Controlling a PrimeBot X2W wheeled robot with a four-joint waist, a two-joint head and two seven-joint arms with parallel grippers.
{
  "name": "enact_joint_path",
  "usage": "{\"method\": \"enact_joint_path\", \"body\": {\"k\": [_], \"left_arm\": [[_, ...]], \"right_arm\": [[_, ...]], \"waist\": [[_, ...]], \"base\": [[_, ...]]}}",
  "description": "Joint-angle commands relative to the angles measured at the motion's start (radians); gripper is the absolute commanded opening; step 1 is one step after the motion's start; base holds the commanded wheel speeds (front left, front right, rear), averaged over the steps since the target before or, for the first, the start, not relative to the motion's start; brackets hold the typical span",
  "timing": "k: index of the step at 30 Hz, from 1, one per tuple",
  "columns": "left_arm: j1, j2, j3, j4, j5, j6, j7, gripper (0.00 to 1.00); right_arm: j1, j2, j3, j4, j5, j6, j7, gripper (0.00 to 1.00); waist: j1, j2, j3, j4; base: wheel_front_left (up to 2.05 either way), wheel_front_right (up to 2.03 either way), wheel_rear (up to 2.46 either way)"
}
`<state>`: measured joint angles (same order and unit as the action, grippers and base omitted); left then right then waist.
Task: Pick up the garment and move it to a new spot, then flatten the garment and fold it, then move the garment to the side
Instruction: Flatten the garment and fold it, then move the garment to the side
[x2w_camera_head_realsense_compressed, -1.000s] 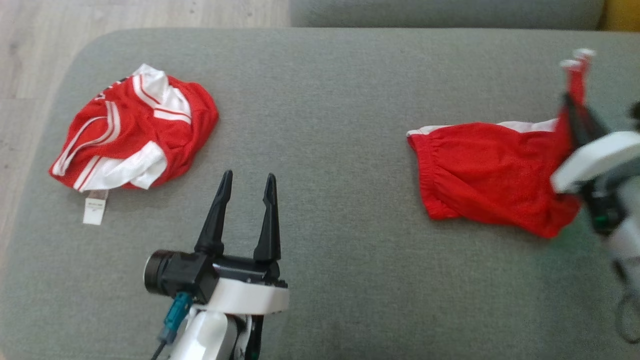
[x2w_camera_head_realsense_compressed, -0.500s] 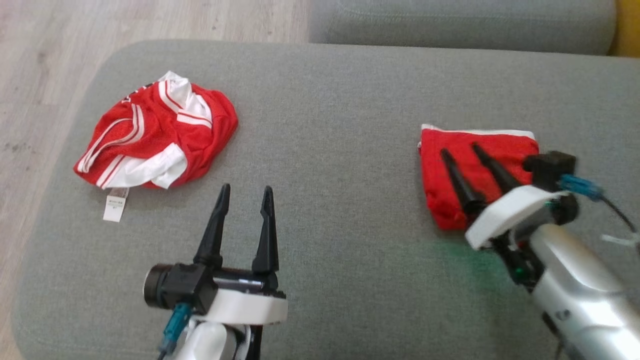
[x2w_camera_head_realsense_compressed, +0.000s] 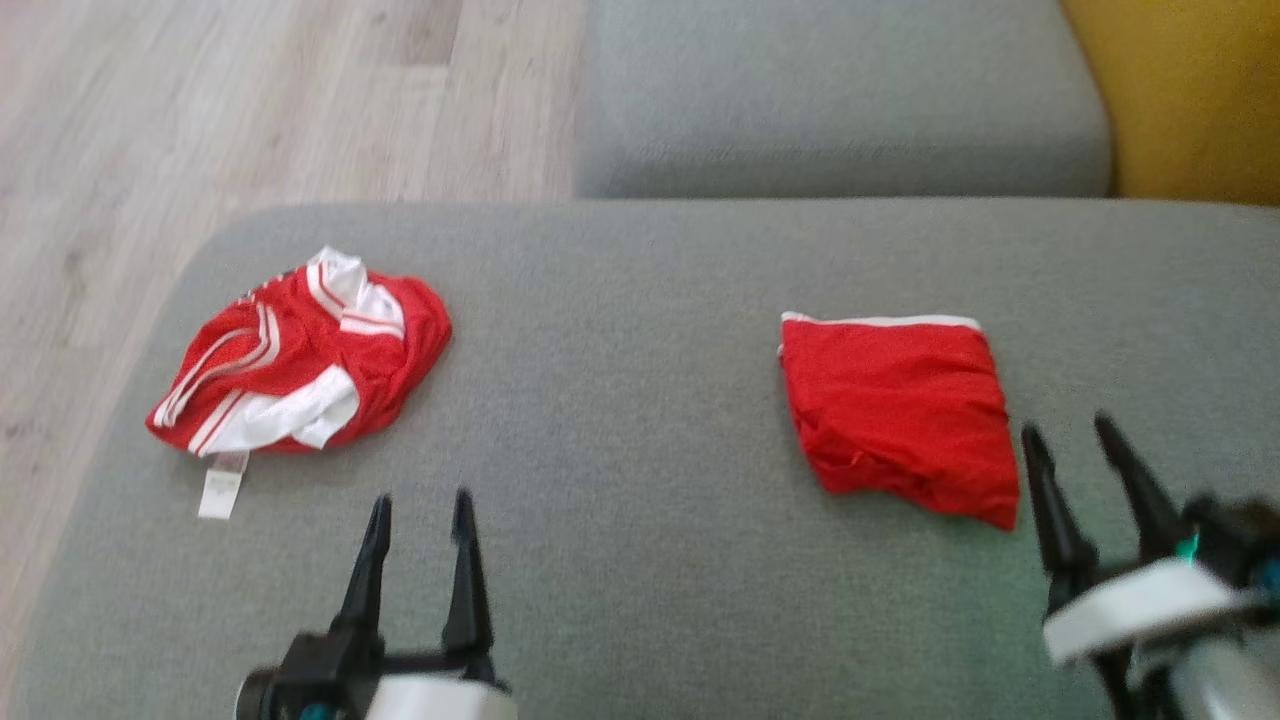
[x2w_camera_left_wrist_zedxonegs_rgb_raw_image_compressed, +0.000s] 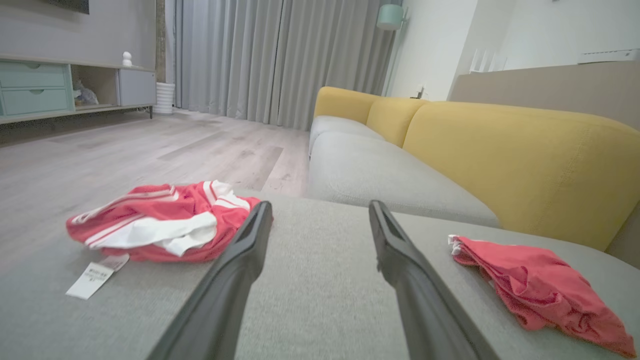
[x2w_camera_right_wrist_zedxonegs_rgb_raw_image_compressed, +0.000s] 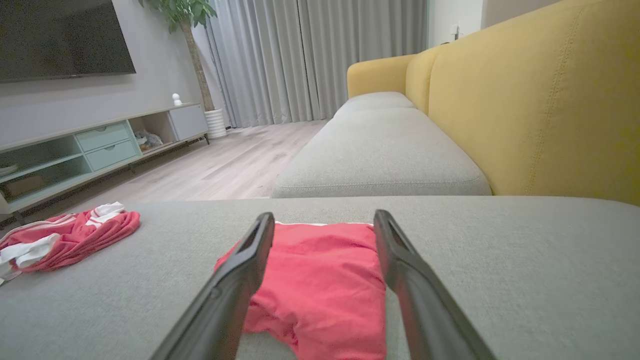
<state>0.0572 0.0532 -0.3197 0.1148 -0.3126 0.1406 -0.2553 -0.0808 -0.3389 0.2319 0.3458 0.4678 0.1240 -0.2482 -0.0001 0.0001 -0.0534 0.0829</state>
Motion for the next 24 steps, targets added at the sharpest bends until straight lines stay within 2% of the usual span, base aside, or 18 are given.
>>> {"method": "enact_joint_path", "body": {"k": [1,5,11,24], "left_arm": [[0.005,-0.003,0.054,-0.010,0.011,-0.009,-0.006,1.00],[0.060,-0.003,0.085,0.031,0.021,-0.035,-0.006,1.00],[0.111,-0.003,0.117,0.070,0.037,-0.056,-0.006,1.00],[0.115,-0.003,0.121,0.096,0.050,-0.062,-0.006,1.00]], "right_arm": [[0.045,0.030,-0.031,-0.067,-0.058,0.007,-0.013,1.00],[0.154,0.095,-0.095,-0.120,-0.162,0.007,-0.013,1.00],[0.238,0.166,-0.143,-0.146,-0.234,0.007,-0.013,1.00],[0.263,0.190,-0.149,-0.145,-0.276,0.007,-0.013,1.00]], "waist": [[0.0001,-0.0001,-0.037,-0.019],[0.0001,-0.0001,-0.074,-0.028],[0.0001,-0.0001,-0.113,-0.043],[0.0001,-0.0001,-0.124,-0.053]], "base": [[0.00,0.00,0.00],[0.00,0.00,0.00],[0.00,0.00,0.00],[0.00,0.00,0.00]]}}
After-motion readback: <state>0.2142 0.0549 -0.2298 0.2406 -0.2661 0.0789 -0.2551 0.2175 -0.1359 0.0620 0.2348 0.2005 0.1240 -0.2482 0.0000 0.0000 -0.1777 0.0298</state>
